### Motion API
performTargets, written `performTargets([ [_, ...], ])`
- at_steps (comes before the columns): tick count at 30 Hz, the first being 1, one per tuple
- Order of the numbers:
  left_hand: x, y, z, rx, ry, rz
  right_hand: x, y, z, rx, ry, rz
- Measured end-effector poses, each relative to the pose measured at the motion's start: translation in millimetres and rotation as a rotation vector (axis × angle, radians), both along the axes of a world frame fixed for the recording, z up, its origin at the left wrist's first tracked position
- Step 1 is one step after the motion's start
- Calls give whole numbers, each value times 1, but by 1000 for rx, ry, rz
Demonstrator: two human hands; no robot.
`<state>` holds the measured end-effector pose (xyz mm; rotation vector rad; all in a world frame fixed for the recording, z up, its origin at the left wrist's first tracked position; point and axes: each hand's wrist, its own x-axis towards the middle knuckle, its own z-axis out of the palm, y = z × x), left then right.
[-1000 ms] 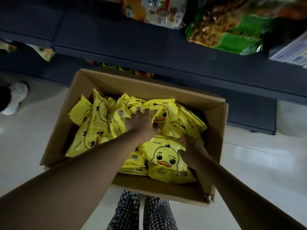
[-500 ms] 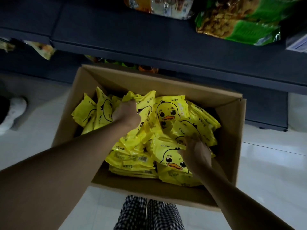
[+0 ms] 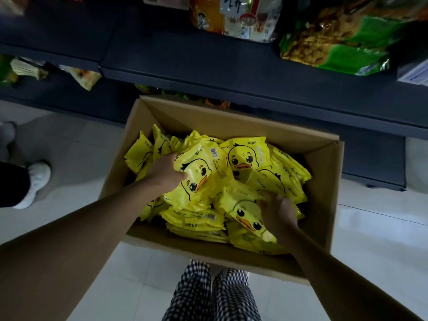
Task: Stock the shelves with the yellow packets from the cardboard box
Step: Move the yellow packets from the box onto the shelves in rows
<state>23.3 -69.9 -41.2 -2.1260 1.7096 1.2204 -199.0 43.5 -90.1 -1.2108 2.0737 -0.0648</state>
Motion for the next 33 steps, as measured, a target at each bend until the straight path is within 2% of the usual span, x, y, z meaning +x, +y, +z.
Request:
performTargets([
  [3, -2, 0, 22, 1, 22, -22, -13, -8, 29, -61, -112, -71],
  [6, -7, -5, 50, -11, 35, -64, -30, -20, 73, -124, -128, -61],
  [11, -24, -19, 115, -107, 114, -103, -56, -35, 151, -169, 0, -56],
  [19, -39, -51, 232, -308, 179, -224, -75, -51, 288, -300, 66, -37],
  [23, -51, -60, 298, -427, 247, -320, -84, -49, 361, -416, 123, -41],
  [27, -69, -68, 366, -573, 237, -466, -100, -44, 424, -509, 215, -63],
  [33, -105, -73, 454, -691, 253, -600, -121, -24, 512, -649, 330, -122],
])
